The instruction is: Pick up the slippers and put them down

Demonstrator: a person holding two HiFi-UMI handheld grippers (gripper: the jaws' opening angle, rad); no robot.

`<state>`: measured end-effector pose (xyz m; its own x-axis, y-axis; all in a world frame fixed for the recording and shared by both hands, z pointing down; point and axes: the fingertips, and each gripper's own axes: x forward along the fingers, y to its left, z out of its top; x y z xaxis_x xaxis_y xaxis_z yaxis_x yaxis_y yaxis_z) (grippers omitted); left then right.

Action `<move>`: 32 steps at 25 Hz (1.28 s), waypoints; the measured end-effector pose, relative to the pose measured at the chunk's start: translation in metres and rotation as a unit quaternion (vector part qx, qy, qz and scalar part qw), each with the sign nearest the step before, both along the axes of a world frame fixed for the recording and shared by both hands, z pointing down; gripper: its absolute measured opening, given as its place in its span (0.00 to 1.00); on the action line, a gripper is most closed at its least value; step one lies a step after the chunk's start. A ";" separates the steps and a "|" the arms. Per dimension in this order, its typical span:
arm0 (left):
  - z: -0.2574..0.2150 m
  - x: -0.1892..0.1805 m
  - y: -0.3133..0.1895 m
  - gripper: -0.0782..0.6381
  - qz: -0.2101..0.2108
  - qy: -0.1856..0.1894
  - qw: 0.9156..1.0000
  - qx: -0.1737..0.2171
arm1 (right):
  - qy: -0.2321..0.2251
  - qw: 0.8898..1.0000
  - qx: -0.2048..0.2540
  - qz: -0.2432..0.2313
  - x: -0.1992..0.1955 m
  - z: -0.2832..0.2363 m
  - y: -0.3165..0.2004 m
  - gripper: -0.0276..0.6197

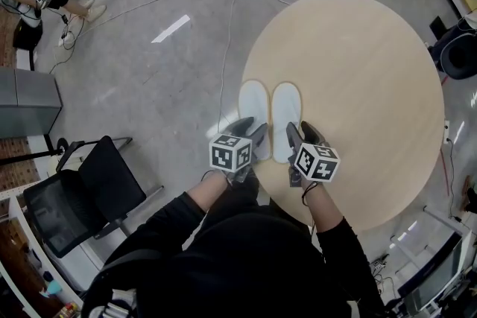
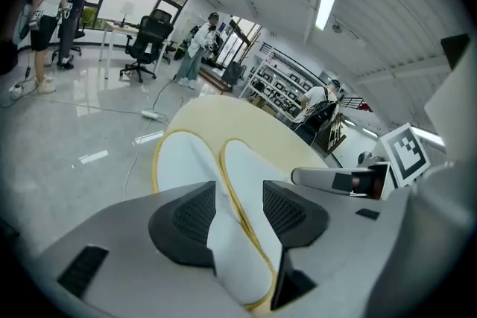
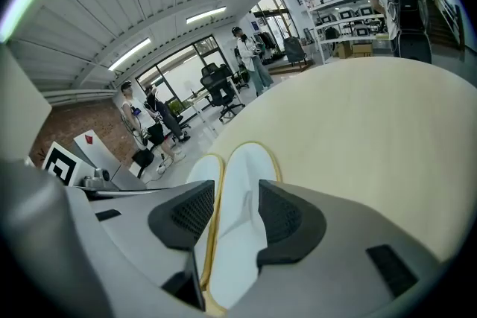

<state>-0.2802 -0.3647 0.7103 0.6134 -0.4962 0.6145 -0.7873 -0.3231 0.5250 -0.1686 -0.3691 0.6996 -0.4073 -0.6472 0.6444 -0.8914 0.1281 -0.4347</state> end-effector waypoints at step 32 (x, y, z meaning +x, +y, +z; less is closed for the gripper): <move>-0.189 0.079 0.123 0.33 0.106 0.148 0.977 0.110 | -0.055 0.987 0.147 -0.016 0.029 -0.182 0.126 0.07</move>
<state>-0.2012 -0.2415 0.5215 0.8514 -0.4387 0.2875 -0.5147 -0.5928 0.6194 -0.1397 -0.2429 0.5174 -0.4878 -0.7852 0.3813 -0.8340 0.2902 -0.4694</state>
